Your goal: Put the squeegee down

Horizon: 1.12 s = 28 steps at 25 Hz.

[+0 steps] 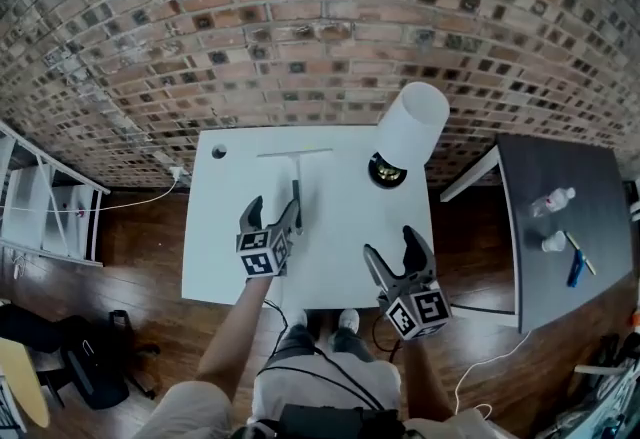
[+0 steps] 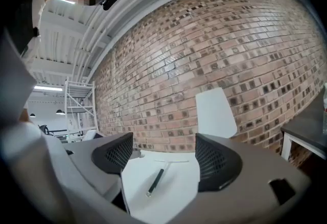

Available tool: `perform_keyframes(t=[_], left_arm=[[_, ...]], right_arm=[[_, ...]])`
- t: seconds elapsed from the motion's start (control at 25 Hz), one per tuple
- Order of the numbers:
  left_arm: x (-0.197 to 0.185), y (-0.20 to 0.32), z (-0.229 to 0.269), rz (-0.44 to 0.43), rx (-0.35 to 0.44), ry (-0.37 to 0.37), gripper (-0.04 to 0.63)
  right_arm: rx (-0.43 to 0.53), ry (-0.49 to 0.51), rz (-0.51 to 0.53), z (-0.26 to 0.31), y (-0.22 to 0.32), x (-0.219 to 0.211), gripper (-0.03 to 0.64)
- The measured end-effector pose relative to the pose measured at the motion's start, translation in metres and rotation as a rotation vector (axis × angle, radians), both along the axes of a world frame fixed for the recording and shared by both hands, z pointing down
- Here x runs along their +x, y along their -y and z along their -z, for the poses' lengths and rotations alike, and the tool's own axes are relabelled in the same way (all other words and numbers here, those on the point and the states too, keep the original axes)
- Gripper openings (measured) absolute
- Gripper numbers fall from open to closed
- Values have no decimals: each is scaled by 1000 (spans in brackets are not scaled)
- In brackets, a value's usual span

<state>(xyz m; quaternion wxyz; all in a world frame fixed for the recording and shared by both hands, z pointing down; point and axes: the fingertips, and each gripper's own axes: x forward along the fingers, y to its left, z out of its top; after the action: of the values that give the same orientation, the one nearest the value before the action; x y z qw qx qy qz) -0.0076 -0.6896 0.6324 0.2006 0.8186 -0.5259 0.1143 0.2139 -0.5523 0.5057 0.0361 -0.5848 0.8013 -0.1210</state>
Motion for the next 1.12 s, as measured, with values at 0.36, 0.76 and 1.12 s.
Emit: perform_keyframes(t=[0.36, 0.76, 1.12], left_arm=[[-49, -103, 162, 19, 368, 12, 364], [-92, -147, 205, 146, 520, 90, 364], [-91, -139, 210, 183, 491, 98, 362]], right_arm=[[187, -13, 54, 76, -3, -37, 405], [181, -106, -37, 86, -10, -57, 402], [153, -159, -59, 83, -12, -67, 400]])
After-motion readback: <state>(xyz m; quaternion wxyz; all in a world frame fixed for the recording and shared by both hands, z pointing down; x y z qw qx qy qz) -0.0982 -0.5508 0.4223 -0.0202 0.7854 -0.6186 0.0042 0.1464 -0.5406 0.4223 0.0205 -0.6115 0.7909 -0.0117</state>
